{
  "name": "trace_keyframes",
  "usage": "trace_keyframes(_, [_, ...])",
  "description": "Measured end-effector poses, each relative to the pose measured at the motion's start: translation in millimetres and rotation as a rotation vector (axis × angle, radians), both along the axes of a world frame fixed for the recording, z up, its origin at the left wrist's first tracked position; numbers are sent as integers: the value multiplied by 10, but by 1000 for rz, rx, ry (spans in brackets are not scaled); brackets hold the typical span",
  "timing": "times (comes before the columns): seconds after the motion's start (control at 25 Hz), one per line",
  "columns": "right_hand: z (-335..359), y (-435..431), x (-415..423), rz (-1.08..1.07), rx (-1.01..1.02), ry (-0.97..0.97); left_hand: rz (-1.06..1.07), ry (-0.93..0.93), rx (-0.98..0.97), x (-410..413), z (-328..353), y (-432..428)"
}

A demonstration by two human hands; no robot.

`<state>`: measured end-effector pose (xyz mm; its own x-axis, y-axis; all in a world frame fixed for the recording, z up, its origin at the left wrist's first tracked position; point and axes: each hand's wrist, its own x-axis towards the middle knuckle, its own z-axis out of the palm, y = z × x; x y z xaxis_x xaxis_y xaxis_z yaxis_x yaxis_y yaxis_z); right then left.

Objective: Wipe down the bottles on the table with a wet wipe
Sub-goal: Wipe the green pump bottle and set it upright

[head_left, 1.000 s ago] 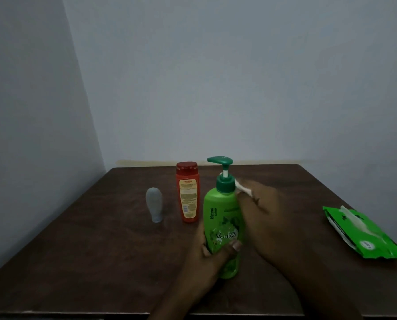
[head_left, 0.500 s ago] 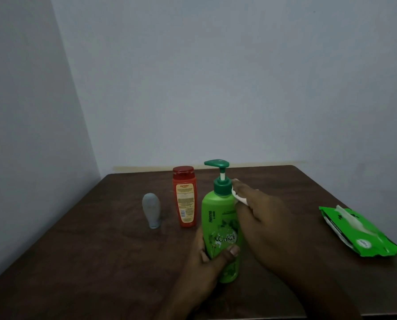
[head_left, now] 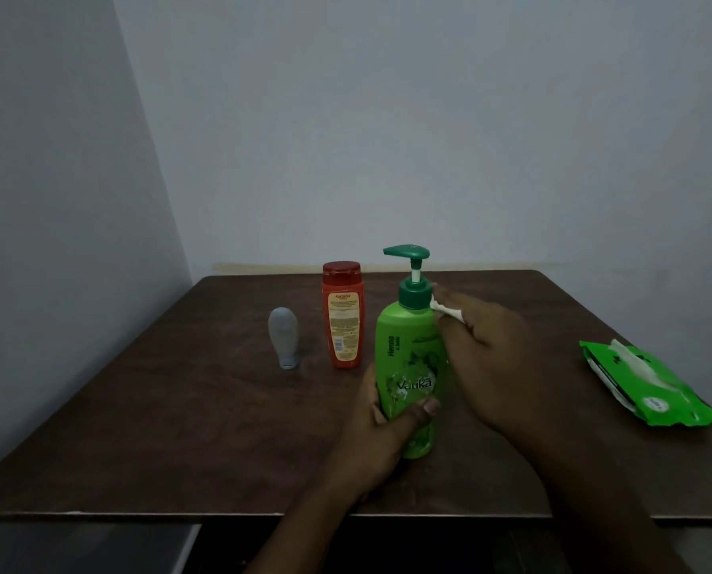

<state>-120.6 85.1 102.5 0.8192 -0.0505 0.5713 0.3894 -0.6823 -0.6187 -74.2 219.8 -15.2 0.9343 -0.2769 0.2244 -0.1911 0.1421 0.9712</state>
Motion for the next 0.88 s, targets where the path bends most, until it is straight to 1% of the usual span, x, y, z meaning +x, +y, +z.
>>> trace_keyframes(0.12, [-106,53,-171,-70,-126,-10,-4,-43,-17,-53,8,7])
trace_keyframes(0.2, [-112,68,-219,-70,-165,-12,40,-99,-13,-95,-6,-29])
trace_keyframes(0.32, [-29,-8,-82,-11,-134,15,182,-232,100,-240,-20,-84])
trace_keyframes(0.4, [17,-38,-22,9,-107,13,154,-297,114,-357,6,-89])
trace_keyframes(0.48, [36,-69,-13,28,-33,20,81,-284,26,-383,127,-44])
trace_keyframes(0.56, [67,-101,-31,50,50,17,7,-204,-50,-238,266,35])
trace_keyframes(0.6, [81,-114,-47,64,86,18,-28,-174,-30,-137,312,76])
trace_keyframes(0.68, [99,-125,-86,89,152,21,-74,-174,69,33,362,128])
trace_keyframes(0.72, [100,-134,-94,93,181,26,-68,-176,99,81,377,130])
trace_keyframes(0.8, [117,-162,-122,99,233,31,-7,-156,92,117,409,87])
trace_keyframes(0.88, [140,-170,-154,107,198,40,80,-172,65,123,442,9])
